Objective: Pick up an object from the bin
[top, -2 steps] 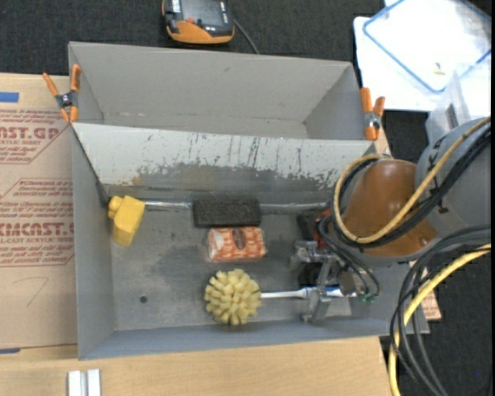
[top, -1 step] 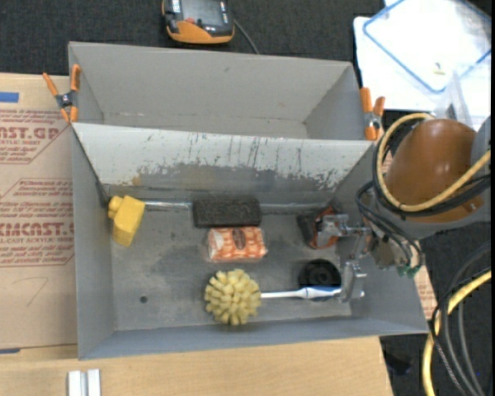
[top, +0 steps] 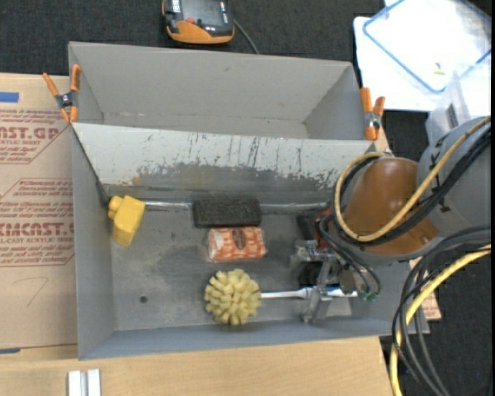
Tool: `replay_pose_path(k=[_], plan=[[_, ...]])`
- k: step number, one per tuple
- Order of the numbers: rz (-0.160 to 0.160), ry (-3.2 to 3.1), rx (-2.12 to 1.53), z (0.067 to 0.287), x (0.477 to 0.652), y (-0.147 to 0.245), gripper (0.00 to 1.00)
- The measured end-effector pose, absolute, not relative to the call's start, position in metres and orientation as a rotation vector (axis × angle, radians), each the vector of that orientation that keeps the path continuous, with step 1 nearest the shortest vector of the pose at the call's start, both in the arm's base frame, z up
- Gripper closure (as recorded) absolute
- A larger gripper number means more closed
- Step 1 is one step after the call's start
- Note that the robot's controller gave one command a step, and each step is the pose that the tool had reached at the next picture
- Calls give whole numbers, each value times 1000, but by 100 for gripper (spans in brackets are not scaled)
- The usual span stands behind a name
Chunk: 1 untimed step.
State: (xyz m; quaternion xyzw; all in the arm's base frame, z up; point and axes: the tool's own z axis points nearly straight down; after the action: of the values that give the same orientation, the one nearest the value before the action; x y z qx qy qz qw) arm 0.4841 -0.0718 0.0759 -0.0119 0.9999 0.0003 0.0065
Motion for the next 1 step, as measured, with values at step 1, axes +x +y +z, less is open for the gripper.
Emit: replay_pose_path(k=[1], plan=[[-4,3109,-66,71,484,-74,0]])
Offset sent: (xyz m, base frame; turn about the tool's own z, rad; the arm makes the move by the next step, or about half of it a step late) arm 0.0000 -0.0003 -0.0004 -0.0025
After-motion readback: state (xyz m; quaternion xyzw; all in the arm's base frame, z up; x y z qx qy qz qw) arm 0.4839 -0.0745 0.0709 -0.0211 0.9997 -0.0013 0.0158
